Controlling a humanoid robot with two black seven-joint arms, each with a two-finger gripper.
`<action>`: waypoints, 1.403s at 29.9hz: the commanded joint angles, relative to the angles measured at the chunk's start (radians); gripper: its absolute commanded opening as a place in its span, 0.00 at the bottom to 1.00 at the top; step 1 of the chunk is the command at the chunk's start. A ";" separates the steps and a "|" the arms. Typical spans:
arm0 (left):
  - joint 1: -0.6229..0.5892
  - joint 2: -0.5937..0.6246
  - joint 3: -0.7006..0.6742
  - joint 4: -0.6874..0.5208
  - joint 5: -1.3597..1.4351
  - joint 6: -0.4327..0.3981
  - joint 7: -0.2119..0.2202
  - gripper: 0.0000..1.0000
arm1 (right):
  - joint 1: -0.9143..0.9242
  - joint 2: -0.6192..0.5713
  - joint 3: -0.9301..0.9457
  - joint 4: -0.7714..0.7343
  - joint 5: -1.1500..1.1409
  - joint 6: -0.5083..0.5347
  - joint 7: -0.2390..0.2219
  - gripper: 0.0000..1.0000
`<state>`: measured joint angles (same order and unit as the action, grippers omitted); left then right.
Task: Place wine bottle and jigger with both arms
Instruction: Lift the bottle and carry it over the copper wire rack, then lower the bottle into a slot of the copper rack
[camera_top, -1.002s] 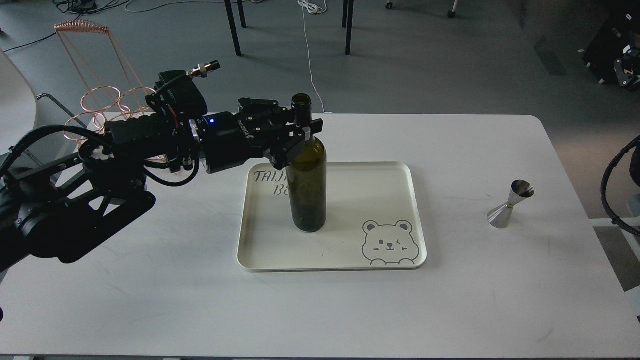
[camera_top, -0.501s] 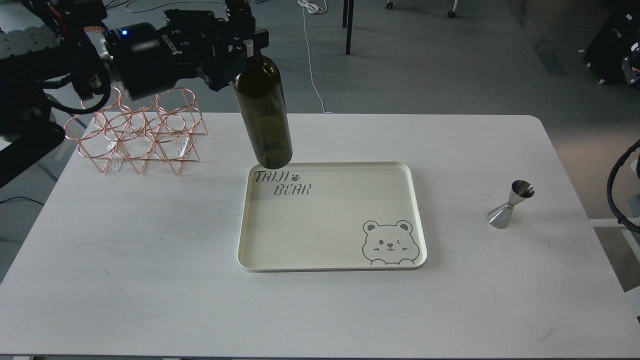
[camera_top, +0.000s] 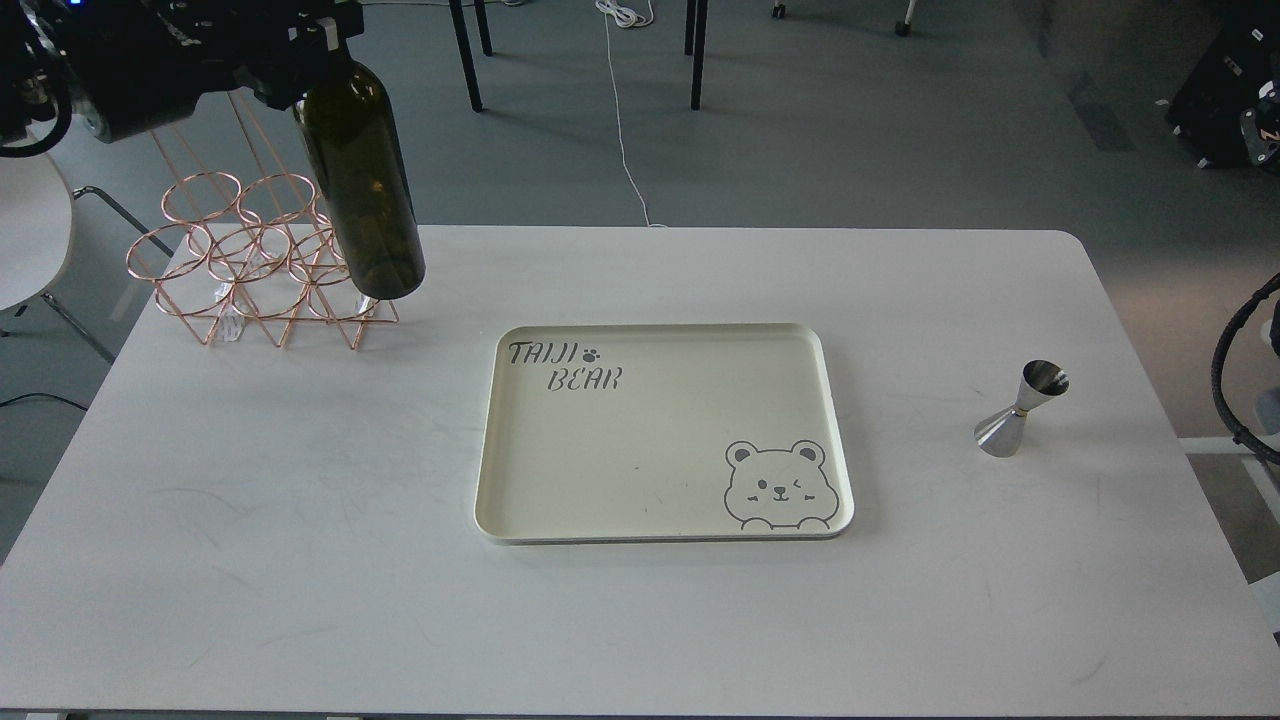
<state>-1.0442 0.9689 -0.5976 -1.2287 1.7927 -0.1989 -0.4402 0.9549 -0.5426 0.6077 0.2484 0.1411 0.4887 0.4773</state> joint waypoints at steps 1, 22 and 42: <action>-0.008 -0.004 -0.001 0.069 0.001 0.001 -0.005 0.18 | 0.001 0.000 0.000 0.000 -0.002 0.000 0.000 0.96; -0.023 -0.093 0.073 0.287 0.001 0.092 -0.003 0.17 | -0.001 0.000 -0.002 0.000 0.000 0.000 0.000 0.96; -0.013 -0.102 0.116 0.285 -0.012 0.105 -0.003 0.20 | -0.001 -0.002 -0.002 0.000 0.000 0.000 0.000 0.96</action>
<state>-1.0605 0.8731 -0.4852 -0.9430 1.7827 -0.0999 -0.4436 0.9540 -0.5432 0.6060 0.2486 0.1396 0.4887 0.4770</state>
